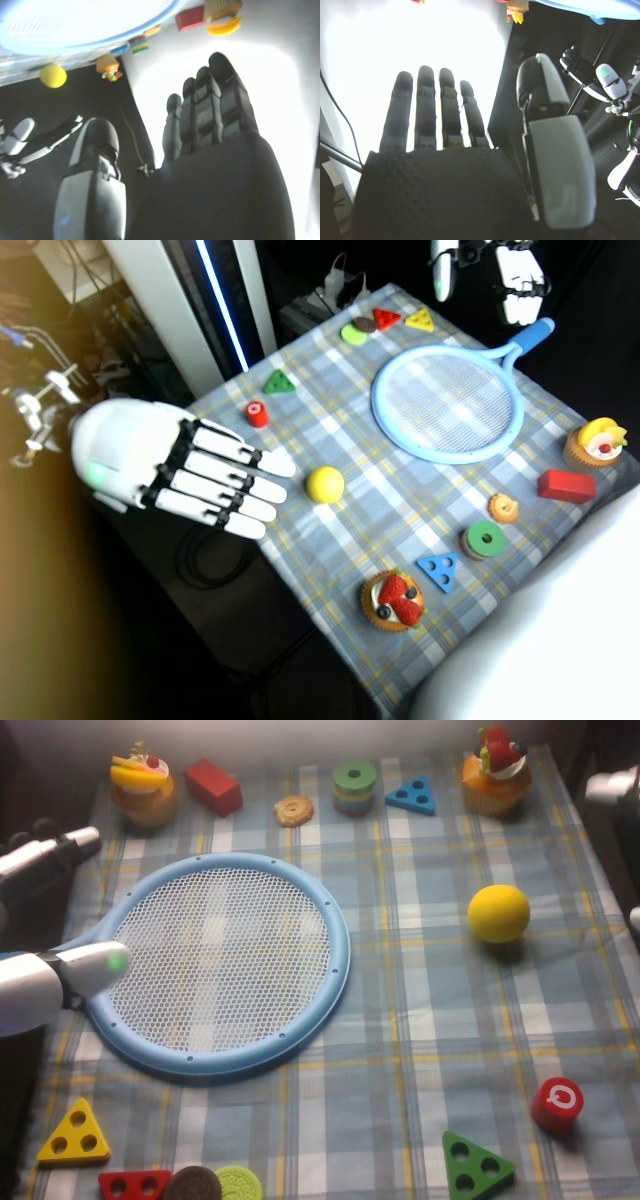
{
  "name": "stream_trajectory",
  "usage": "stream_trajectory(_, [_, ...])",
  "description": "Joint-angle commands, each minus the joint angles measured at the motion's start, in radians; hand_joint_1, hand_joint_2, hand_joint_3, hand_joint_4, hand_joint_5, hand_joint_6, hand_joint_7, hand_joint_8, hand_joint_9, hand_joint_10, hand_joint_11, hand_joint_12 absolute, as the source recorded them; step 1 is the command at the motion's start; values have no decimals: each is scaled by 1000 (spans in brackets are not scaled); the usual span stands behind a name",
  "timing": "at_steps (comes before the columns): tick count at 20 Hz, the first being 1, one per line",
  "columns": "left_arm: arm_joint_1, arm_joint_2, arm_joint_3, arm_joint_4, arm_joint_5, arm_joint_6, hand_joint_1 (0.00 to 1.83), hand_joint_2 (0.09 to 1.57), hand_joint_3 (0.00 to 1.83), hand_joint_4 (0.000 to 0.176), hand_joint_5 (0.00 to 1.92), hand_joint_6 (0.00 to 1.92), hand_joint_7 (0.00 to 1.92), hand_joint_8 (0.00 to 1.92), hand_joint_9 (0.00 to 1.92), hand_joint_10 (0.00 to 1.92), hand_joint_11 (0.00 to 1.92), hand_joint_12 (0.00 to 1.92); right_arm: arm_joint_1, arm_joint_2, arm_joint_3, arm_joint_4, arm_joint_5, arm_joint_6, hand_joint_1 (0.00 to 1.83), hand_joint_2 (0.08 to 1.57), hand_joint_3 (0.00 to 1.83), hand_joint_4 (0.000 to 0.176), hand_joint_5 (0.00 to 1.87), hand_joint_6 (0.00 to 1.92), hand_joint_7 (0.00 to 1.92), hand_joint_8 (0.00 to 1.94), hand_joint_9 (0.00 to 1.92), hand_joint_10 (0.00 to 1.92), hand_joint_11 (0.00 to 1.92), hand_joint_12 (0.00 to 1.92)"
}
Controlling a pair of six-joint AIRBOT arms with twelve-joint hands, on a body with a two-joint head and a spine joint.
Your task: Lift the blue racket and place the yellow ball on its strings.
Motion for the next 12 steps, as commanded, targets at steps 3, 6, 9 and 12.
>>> stream_trajectory(3, [8, 33, 12, -20, -105, -2, 478, 977, 0, 176, 69, 0, 214, 1, 280, 6, 30, 603, 3, 0, 0, 17, 126, 12, 651, 1260, 0, 10, 532, 1, 494, 1, 533, 5, 361, 513])
stream_trajectory(6, [28, 57, 23, -112, -78, 95, 577, 915, 0, 176, 1, 0, 140, 0, 211, 0, 1, 671, 2, 0, 0, 15, 126, 15, 645, 1265, 2, 13, 525, 1, 493, 0, 530, 2, 356, 511])
stream_trajectory(9, [33, 61, 38, -206, -27, 262, 720, 863, 0, 176, 0, 0, 17, 3, 86, 1, 0, 333, 2, 0, 1, 11, 126, 18, 684, 1260, 0, 0, 526, 1, 493, 1, 533, 2, 363, 492])
stream_trajectory(12, [32, 47, 81, -259, 58, 317, 778, 853, 0, 176, 0, 0, 30, 4, 75, 0, 0, 316, 2, -2, 6, 2, 125, 27, 641, 1270, 1, 12, 518, 0, 489, 0, 526, 0, 384, 420])
